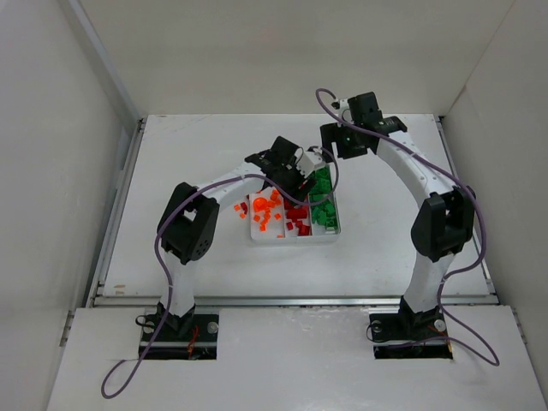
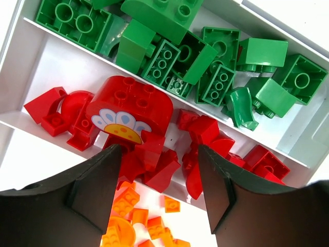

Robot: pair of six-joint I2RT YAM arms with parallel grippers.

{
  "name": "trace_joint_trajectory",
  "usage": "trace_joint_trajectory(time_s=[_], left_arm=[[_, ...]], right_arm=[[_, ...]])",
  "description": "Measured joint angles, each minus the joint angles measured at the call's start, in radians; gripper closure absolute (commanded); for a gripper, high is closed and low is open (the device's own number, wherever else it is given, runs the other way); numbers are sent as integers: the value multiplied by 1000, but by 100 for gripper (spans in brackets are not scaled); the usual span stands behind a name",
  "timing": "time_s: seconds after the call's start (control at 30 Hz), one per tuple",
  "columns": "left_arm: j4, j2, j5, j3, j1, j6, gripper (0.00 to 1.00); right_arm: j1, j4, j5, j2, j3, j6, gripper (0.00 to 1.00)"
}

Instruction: Sort the legos into containers by color

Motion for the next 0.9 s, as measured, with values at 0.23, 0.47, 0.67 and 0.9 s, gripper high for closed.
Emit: trace_joint_trajectory(time_s=[0.23, 0.47, 0.67, 0.9], left_arm=[[-9, 0, -2, 5, 0, -8, 42], [-25, 0, 0, 23, 10, -15, 42], [-31, 0, 11, 60, 29, -24, 42], [-31, -18, 31, 79, 80, -33, 45]], right_arm=[[0, 4, 3, 0, 0, 0, 18], [0, 15, 12, -1, 2, 13, 13], [5, 24, 17, -1, 23, 27, 11], [10, 29, 18, -2, 52, 41, 1]])
